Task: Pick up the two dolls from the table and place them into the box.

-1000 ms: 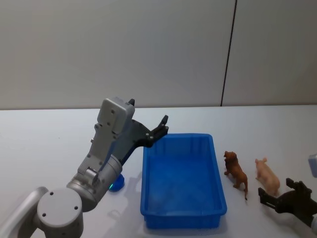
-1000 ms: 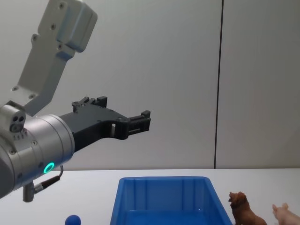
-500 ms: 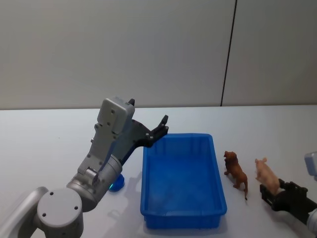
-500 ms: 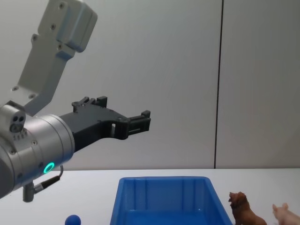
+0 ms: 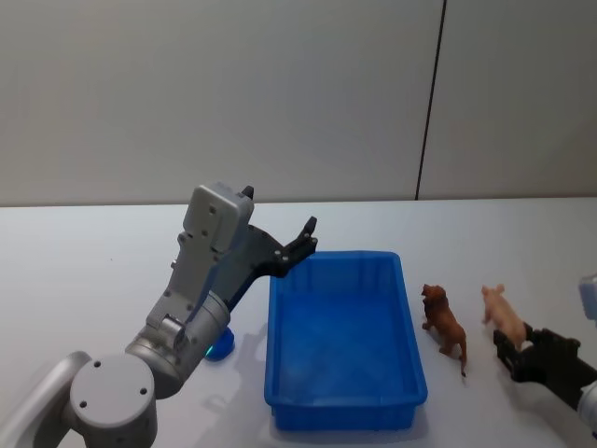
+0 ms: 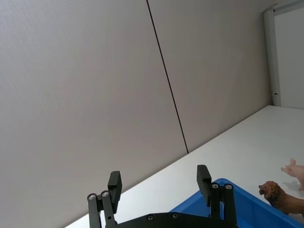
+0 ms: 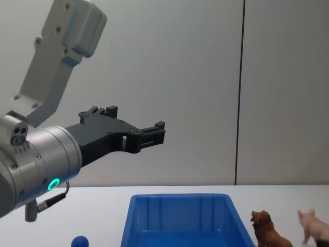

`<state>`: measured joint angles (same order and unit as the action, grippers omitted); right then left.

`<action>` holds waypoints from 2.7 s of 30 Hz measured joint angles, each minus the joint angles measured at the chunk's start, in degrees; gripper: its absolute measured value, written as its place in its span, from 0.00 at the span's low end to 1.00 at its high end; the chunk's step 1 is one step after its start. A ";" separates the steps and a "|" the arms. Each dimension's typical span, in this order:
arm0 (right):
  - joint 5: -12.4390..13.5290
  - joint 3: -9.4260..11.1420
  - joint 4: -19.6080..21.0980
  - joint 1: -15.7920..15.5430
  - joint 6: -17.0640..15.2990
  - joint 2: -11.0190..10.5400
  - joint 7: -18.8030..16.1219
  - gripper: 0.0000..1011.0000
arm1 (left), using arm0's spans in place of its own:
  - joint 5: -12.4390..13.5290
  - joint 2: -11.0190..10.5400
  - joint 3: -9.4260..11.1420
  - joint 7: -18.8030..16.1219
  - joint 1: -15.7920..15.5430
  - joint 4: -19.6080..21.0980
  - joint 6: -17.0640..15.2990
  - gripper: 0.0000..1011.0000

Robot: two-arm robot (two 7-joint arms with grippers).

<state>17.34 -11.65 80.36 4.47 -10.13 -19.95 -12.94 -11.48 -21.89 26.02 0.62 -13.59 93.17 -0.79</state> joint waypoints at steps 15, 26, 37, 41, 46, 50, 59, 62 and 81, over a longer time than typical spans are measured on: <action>-0.07 0.46 5.54 0.09 4.45 -0.44 -1.75 0.37 | 0.00 0.00 0.00 0.00 0.00 0.00 0.00 0.99; -0.04 -0.25 9.31 1.05 5.03 -0.18 -7.68 0.37 | 0.00 0.00 0.00 0.00 0.00 0.00 0.00 0.99; -0.48 -2.44 10.76 1.76 3.24 1.29 -13.31 0.37 | 0.00 0.00 0.00 0.00 0.00 0.00 0.00 0.99; -0.56 -3.20 10.89 1.79 2.70 1.78 -14.62 0.43 | 0.00 0.00 0.00 0.00 0.00 0.00 0.00 0.99; -0.65 -4.00 10.91 1.81 2.20 2.25 -15.76 0.61 | 0.00 0.00 0.00 0.00 0.00 0.00 0.00 0.99; -0.66 -4.36 10.86 1.81 2.01 2.43 -16.07 0.73 | 0.00 0.00 0.00 0.00 0.00 0.00 0.00 0.99; -0.41 -4.45 10.67 1.48 1.80 2.21 -15.17 0.95 | 0.00 0.00 0.00 0.00 0.00 0.00 0.00 0.99; -0.25 -4.25 10.67 1.16 1.67 1.87 -14.07 0.99 | 0.00 0.00 0.00 0.00 0.00 0.00 0.00 0.99; 1.35 -1.88 11.32 -2.42 0.15 -1.60 -6.46 0.99 | 0.00 0.00 0.00 0.00 0.00 0.00 0.00 0.99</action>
<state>18.69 -13.53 91.68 2.05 -9.99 -21.55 -19.41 -11.48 -21.89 26.02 0.62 -13.59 93.17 -0.79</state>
